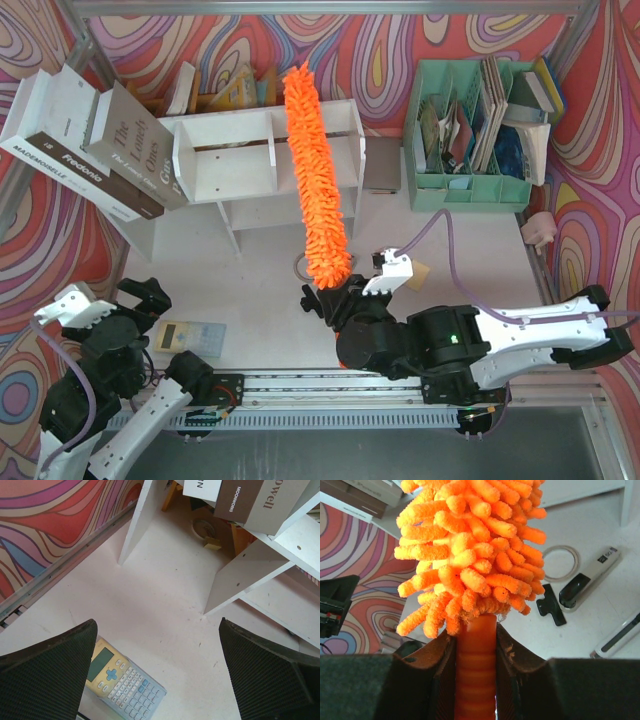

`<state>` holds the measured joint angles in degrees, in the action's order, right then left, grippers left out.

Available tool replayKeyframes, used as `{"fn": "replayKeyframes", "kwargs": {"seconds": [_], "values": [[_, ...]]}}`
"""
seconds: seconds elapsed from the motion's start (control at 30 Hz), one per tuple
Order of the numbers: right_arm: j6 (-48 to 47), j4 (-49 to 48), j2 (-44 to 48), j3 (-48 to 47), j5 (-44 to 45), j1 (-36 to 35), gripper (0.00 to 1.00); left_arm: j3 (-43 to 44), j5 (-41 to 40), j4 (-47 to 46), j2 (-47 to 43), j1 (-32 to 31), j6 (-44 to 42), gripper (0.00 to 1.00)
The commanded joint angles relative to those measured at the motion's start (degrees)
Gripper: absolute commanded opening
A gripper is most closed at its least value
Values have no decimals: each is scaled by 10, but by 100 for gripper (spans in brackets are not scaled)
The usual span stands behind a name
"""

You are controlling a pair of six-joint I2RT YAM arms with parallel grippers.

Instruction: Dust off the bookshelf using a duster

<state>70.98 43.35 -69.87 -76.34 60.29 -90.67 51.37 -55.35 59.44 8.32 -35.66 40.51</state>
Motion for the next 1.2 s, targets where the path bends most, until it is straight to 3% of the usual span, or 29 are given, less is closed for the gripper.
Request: {"fn": "replayKeyframes", "kwargs": {"seconds": [0.0, 0.27, 0.43, 0.53, 0.7, 1.0, 1.17], "values": [[-118, -88, 12, -17, 49, 2, 0, -4, -9, 5, 5, -3, 0, 98], [-153, -106, -27, -46, 28, -12, 0, -4, -8, 5, 5, -3, 0, 98], [-150, -92, -52, -65, 122, -79, 0, -5, -9, 5, 4, -3, 0, 98], [-87, -28, -76, -90, 142, -114, 0, -4, -9, 5, 3, -3, 0, 98], [-23, 35, -112, -101, 84, -124, 0, -4, -9, 5, 2, -3, 0, 98], [100, 157, -111, -30, 3, -166, 0, -4, -7, 4, 3, -3, -1, 98], [301, 364, -165, -66, 1, -215, 0, -4, -8, 6, 3, -3, 0, 98]]}}
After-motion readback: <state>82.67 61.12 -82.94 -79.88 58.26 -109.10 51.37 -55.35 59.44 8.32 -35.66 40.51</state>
